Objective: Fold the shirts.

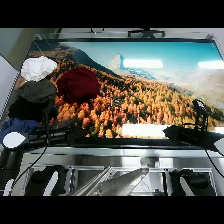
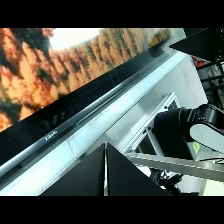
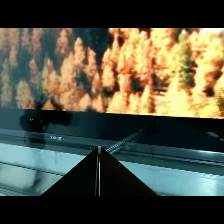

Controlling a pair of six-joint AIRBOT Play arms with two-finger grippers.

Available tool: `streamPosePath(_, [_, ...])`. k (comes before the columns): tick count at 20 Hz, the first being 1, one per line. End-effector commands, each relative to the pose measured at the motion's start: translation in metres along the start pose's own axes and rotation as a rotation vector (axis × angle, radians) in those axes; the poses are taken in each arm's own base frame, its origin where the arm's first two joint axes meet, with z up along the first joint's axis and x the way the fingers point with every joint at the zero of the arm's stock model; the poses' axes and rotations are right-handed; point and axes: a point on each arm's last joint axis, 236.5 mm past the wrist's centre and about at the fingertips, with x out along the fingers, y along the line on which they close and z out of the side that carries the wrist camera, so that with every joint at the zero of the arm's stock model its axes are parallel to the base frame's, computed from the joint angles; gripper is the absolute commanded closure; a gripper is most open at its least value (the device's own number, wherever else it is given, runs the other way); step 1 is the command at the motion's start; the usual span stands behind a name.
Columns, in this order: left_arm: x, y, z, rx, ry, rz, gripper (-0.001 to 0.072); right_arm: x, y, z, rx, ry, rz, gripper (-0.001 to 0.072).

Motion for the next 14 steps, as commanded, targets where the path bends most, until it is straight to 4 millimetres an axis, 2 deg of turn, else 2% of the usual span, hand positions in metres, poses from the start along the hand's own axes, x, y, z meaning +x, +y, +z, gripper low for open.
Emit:
streamPosePath(1, [0.0000, -0.0001, -0.0001, 0.001, 0.000, 0.000, 0.0689, -0.0001, 0.0003, -0.0002, 0.000, 0.000, 0.001, 0.0696])
streamPosePath(12, [0.0001, -0.0004, 0.0000, 0.001, -0.001, -0.001, 0.0690, -0.0001, 0.0003, -0.0002, 0.000, 0.000, 0.001, 0.0696])
streamPosePath(14, [0.0000, 0.0007, 0.0050, -0.001, -0.022, 0.003, 0.0690, -0.0001, 0.0003, -0.0002, 0.000, 0.000, 0.001, 0.0696])
